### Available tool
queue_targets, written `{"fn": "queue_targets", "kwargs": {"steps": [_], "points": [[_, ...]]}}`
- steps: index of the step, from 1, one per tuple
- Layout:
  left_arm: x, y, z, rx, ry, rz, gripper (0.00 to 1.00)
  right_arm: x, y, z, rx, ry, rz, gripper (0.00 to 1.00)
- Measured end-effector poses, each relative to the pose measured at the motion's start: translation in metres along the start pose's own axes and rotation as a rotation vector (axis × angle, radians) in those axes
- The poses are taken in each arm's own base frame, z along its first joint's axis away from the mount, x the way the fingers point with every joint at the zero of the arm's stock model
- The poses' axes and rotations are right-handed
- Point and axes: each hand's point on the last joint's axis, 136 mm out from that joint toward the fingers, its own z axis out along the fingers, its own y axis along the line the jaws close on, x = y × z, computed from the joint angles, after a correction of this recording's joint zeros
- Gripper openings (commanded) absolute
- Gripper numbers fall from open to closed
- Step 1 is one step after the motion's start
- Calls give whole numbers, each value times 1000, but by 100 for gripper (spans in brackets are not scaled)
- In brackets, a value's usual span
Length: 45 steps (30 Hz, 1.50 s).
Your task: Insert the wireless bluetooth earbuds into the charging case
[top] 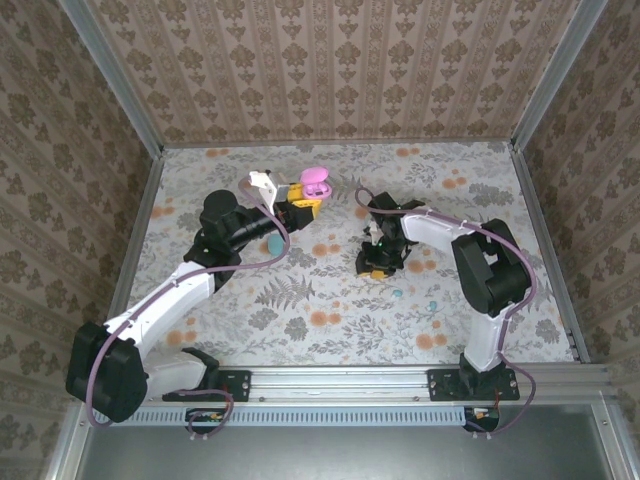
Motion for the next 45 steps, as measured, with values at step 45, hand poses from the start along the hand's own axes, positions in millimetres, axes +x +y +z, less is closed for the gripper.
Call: {"fn": "queue_targets", "kwargs": {"steps": [45], "points": [[0,2,0,-9,-1,3,28,-18,12,10,152,-13,81,36]]}}
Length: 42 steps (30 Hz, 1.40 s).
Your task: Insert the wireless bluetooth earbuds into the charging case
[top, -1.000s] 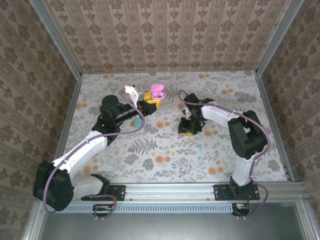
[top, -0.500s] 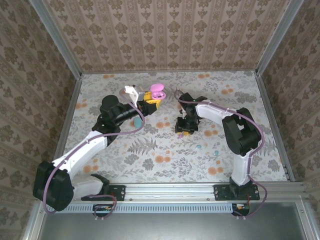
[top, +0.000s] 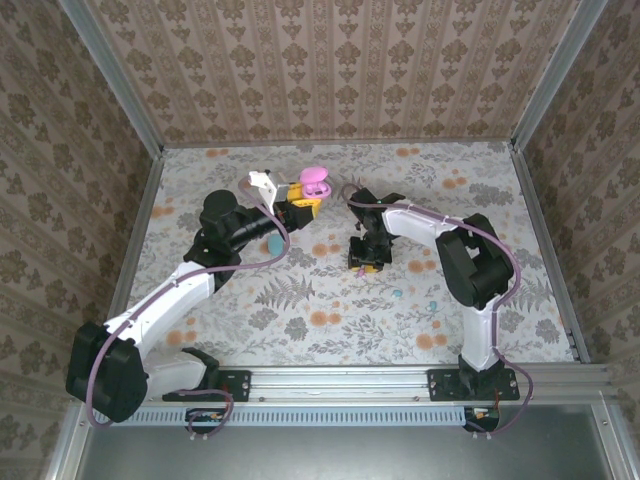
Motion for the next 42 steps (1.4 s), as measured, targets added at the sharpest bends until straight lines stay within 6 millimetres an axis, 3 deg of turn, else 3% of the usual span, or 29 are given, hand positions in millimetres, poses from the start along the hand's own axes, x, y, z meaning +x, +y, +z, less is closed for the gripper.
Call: {"fn": "queue_targets", "kwargs": {"steps": [24,42], "points": [[0,2,-1,-6,0,0,27,3,-3,6,63,24,-11,28],[0,2,-1,-6,0,0,28,0,-4,10,73,26,-10,28]]}}
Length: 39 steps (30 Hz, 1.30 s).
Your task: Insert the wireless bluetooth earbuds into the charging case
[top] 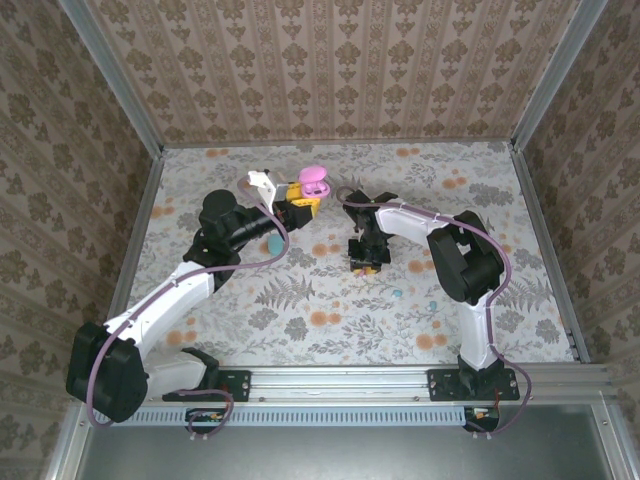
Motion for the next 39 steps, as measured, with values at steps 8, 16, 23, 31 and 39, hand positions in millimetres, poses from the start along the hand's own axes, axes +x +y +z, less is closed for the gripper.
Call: {"fn": "queue_targets", "kwargs": {"steps": [8,16,23,31,39], "points": [[0,0,0,0,0,0,27,0,0,0,4,0,0,27],[0,0,0,0,0,0,28,-1,-1,-1,7,-7,-2,24],[0,0,0,0,0,0,27,-6,6,-23,-66,-91,-12,23],[0,0,0,0,0,0,28,-13,30,-88,-301,-247,-37,23],[0,0,0,-1,0,-1,27,-12,50,-184,-580,-442,-73,23]]}}
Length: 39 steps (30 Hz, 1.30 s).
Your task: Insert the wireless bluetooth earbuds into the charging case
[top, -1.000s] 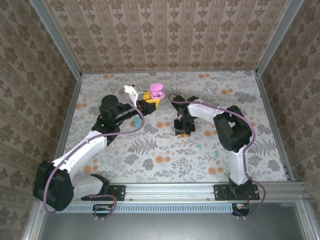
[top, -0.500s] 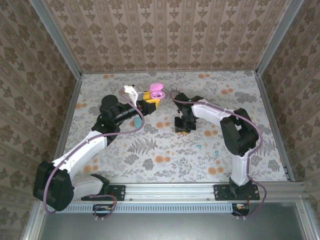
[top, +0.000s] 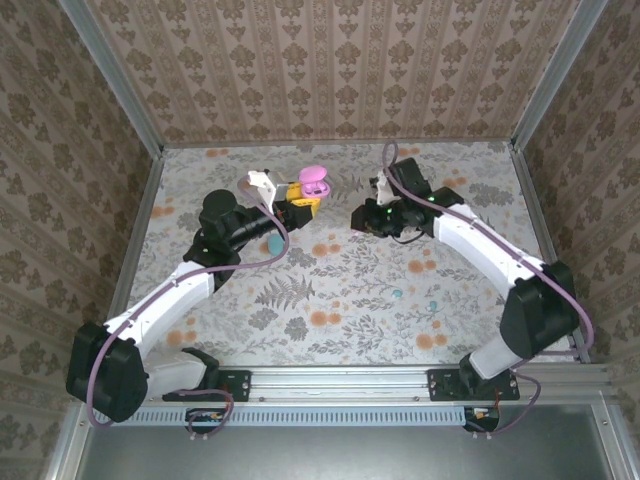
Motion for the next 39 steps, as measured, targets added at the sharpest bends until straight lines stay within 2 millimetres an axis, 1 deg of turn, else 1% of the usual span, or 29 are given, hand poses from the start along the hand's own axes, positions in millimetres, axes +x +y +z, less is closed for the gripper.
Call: {"fn": "queue_targets", "kwargs": {"steps": [2,5,12,23,25,27,33,39], "points": [[1,0,0,0,3,-2,27,-6,17,-15,-66,-36,-20,23],[3,1,1,0,7,-5,28,-9,39,-32,-148,-69,-42,23],[8,3,3,0,17,-12,28,-16,85,-62,-328,-120,-86,24],[16,2,7,23,37,-25,28,-28,150,-90,-501,-194,-208,24],[16,1,7,30,39,-26,28,-32,160,-91,-522,-206,-230,24],[17,-1,7,35,39,-26,28,-33,164,-87,-530,-202,-238,24],[17,-4,8,44,40,-26,28,-32,164,-66,-511,-168,-227,24],[17,-4,8,44,40,-26,27,-31,163,-56,-489,-156,-233,23]]}}
